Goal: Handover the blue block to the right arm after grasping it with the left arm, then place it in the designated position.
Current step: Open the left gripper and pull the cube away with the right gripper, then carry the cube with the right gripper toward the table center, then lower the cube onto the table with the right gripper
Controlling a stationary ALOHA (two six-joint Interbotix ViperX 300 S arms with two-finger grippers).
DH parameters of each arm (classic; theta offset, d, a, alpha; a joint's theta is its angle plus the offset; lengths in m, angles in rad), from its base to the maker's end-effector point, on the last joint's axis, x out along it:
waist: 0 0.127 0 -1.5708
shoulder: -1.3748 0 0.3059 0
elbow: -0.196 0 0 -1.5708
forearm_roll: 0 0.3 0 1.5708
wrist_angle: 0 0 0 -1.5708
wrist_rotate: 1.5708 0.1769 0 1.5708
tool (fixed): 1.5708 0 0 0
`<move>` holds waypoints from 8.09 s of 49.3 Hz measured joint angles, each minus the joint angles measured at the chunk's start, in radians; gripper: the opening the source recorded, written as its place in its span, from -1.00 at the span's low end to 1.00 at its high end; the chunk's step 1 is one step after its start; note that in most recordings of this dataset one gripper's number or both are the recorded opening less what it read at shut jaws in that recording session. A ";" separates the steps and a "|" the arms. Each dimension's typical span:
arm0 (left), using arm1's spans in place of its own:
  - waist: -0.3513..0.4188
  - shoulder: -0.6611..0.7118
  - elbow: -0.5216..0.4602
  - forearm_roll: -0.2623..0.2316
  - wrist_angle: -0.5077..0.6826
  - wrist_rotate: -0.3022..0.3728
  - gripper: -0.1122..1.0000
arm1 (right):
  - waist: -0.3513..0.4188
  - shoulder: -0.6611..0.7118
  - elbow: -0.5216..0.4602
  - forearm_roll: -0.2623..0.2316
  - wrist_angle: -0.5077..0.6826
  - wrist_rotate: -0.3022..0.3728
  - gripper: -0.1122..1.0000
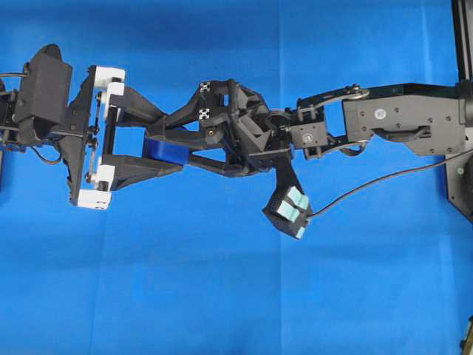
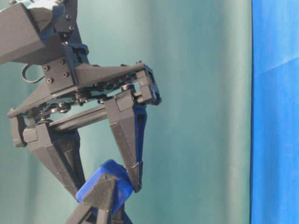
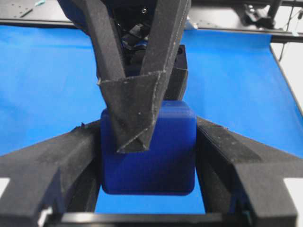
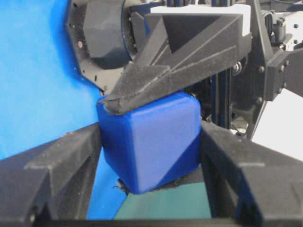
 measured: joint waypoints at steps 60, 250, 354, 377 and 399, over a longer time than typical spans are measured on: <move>0.000 -0.011 0.005 0.002 -0.008 -0.003 0.87 | 0.012 -0.224 0.215 0.003 0.017 0.015 0.17; 0.000 -0.012 0.005 0.002 -0.006 0.002 0.87 | 0.052 -0.454 0.357 0.092 0.196 1.117 0.17; -0.003 -0.011 0.005 0.002 -0.006 0.002 0.87 | 0.066 0.051 0.279 0.103 0.221 1.285 0.17; -0.003 -0.011 0.005 0.002 -0.006 0.002 0.87 | 0.055 0.262 0.173 0.121 0.118 1.285 0.17; -0.003 -0.011 0.005 0.002 -0.006 0.006 0.87 | 0.057 0.272 0.172 0.144 0.114 1.285 0.17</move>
